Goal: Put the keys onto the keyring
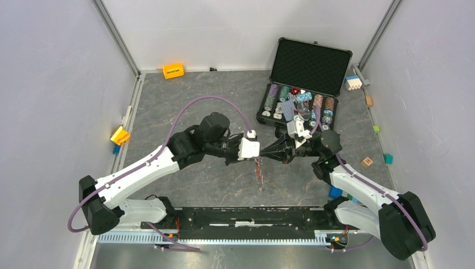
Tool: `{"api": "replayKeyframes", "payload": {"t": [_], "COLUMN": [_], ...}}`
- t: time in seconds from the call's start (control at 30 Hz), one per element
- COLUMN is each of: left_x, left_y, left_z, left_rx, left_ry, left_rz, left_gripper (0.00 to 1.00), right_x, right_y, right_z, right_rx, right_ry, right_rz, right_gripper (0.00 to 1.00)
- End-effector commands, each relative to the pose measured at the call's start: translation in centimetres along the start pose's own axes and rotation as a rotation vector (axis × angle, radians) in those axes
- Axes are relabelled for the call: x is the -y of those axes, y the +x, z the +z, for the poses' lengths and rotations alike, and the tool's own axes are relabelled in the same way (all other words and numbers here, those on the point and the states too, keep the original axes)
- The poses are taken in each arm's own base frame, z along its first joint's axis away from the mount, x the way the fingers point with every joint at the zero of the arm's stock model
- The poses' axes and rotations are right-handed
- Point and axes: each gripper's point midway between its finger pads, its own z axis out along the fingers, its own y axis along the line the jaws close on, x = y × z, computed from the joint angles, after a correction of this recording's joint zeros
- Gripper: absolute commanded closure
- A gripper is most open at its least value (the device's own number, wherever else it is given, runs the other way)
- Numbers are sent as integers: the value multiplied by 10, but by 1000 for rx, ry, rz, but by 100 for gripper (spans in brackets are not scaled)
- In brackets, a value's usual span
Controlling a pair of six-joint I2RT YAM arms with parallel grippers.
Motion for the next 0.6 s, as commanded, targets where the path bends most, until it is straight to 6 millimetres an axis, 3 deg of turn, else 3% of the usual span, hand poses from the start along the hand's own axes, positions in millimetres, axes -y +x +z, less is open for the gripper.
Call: {"api": "replayKeyframes", "payload": {"t": [0.0,0.43,0.57], "left_x": [-9,-7,-7], "left_y": [-26,-20,-21], "left_z": [-4,0,3], "left_rx": [65,42,43], "left_ry": [-10,6,13], "left_rz": [6,-39,-57], "left_gripper": [77,97,98], "right_x": [1,2,2], "right_y": [-11,-10,-10], "right_z": [-1,-2,-2], "right_rx": [26,25,35], "right_ry": [0,12,16], "right_rz": [-62,-69,-72], "right_gripper": [100,100,100]}}
